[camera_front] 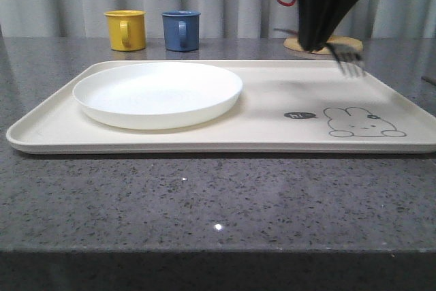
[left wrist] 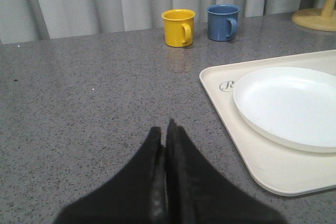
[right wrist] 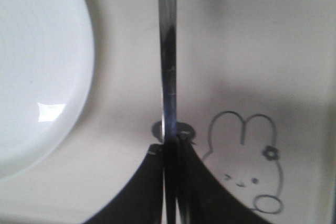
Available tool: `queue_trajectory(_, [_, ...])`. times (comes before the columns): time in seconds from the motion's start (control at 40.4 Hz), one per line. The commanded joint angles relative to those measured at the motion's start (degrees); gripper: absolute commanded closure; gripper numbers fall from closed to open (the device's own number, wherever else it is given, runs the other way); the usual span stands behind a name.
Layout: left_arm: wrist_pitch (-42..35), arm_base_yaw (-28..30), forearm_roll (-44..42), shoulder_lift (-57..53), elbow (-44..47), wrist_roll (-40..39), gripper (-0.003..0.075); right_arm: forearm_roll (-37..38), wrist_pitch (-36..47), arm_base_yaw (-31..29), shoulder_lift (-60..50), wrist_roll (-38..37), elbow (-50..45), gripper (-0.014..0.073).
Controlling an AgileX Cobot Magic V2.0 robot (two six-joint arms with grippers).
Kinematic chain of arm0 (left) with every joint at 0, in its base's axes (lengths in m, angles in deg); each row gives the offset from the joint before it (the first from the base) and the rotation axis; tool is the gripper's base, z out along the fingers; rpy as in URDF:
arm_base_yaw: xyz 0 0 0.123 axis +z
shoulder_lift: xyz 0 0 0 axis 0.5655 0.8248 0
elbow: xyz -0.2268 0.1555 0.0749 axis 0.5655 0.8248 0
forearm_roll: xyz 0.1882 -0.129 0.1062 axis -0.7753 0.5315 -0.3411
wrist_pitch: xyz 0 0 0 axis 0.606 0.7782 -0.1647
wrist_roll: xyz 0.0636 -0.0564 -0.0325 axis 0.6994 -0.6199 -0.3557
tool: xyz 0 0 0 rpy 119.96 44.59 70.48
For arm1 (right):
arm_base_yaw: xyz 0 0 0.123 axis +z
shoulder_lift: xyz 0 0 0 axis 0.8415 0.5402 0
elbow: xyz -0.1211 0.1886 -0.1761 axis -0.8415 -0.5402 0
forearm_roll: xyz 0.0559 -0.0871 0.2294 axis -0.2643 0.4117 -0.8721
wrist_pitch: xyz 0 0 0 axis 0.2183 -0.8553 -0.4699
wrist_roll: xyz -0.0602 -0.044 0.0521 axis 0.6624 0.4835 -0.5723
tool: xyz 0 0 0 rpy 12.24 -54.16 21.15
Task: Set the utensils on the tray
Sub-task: 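Carry the fork onto the tray beside the plate and release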
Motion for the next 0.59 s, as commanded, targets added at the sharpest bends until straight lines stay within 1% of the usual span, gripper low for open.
queue_trajectory(0.0, [-4.52,0.11,0.08,0.43,-1.39,-0.34,0.0738,-0.40,4.43,0.40,0.62,-2.81,2.24,0.0549])
queue_trajectory(0.049, [-4.52,0.11,0.08,0.43,-1.39,-0.34,0.0738,-1.46,6.00,0.32,1.83,-3.23,2.24,0.0549])
queue_trajectory(0.198, [-4.52,0.11,0.08,0.43,-1.39,-0.34,0.0738,-1.47,9.05,0.10,4.44,-5.35,2.30,0.0549])
queue_trajectory(0.346, [-4.52,0.11,0.08,0.43,-1.39,-0.34,0.0738,-0.40,9.63,-0.45,5.94,-6.72,2.30,0.0549])
queue_trajectory(0.569, [-4.52,0.11,0.18,0.43,-1.39,-0.34,0.0738,1.43,10.71,-1.02,6.88,-6.72,2.30,0.0546])
